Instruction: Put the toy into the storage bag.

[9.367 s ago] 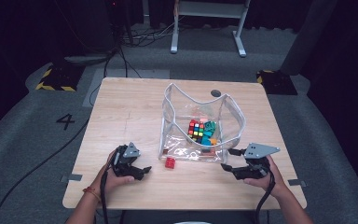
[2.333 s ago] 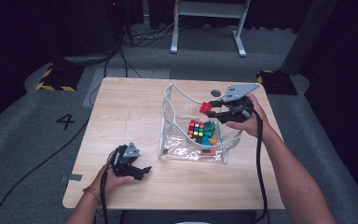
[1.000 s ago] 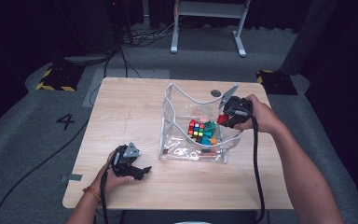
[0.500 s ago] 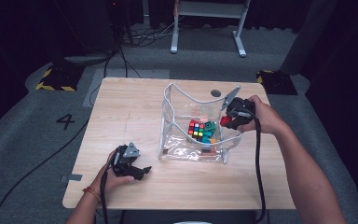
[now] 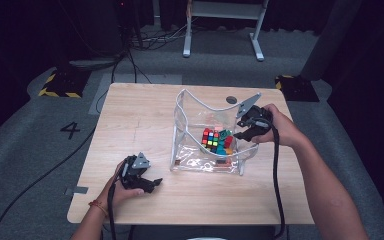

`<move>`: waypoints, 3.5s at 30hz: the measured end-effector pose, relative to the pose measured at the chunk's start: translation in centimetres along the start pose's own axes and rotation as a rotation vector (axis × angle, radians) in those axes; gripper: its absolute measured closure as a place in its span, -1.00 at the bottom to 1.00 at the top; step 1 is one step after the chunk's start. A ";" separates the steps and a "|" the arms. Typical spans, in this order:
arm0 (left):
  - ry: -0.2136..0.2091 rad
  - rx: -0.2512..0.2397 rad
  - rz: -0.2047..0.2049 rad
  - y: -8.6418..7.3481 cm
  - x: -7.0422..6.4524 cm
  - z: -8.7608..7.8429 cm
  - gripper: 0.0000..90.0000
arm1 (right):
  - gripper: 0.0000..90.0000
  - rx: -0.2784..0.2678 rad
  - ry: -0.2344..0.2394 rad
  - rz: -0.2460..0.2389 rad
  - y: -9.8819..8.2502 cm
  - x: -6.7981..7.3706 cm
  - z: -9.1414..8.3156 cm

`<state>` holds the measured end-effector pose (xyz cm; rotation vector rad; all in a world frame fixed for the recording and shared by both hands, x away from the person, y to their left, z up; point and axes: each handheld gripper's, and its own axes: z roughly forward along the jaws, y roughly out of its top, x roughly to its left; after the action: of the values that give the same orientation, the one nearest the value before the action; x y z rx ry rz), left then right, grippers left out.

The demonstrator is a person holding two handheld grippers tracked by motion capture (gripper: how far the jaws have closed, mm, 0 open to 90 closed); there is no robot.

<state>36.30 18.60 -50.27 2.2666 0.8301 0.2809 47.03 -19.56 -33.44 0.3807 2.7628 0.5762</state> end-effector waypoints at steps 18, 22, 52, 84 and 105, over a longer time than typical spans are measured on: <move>0.000 0.000 0.000 0.0 0.0 0.0 -0.69 | -0.36 -0.268 -0.149 0.107 -1.2 1.1 -4.0; -0.001 0.001 0.002 0.0 0.0 0.0 -0.69 | -0.41 -0.317 -0.185 0.133 -2.0 1.0 -5.0; 0.000 0.000 0.000 0.0 0.0 0.0 -0.69 | -0.54 -0.479 -0.298 0.280 -8.5 2.3 -8.9; 0.000 0.000 0.000 0.0 0.0 0.0 -0.69 | -0.54 -0.386 -0.255 0.334 -13.7 5.5 -4.3; 0.000 0.000 0.000 0.0 0.0 0.0 -0.69 | -0.54 -0.267 -0.201 0.386 -16.8 6.6 0.5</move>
<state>36.29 18.60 -50.27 2.2662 0.8303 0.2805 37.83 -32.23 -42.48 0.8636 2.3900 0.9287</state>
